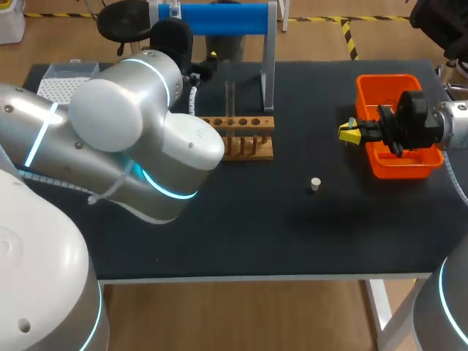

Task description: Invert the test tube, pick up the pipette, mount the tip to pipette, aspirate from beaker and dispense into the tube, eject the tip, return the pipette, and cap with the stopper.

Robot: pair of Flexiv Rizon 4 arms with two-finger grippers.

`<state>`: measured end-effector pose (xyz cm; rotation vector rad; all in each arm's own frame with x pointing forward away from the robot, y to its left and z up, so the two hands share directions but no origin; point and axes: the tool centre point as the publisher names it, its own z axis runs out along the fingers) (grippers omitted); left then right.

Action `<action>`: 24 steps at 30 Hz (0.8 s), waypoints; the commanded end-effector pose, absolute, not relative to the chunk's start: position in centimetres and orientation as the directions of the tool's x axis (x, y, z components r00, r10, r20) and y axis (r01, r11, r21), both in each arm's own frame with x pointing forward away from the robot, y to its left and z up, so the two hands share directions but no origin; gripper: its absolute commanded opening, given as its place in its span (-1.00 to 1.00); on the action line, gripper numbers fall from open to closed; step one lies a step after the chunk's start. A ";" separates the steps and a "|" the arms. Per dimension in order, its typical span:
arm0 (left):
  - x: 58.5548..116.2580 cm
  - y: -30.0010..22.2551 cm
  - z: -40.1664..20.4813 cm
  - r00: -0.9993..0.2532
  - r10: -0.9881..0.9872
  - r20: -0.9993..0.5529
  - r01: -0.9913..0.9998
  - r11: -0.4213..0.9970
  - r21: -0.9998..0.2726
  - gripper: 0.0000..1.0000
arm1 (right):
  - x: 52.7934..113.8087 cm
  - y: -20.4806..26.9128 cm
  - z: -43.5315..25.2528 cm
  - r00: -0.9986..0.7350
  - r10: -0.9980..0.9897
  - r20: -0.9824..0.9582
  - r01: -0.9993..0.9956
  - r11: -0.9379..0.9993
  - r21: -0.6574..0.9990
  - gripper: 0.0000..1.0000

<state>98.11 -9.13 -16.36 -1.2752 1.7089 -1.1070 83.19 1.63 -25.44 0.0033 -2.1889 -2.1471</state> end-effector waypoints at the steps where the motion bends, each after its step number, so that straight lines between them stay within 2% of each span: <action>1: 99.2 -8.7 -16.9 -0.236 -0.970 -0.050 -0.355 0.134 -0.925 1.00 | 83.1 1.6 -25.4 -0.997 -0.054 0.052 0.051 0.022 0.998 -1.00; 24: 104.0 -6.8 -18.7 -0.222 -0.974 -0.035 -0.332 0.109 -0.937 1.00 | 83.1 1.6 -25.4 -0.997 -0.054 0.052 0.051 0.022 0.998 -1.00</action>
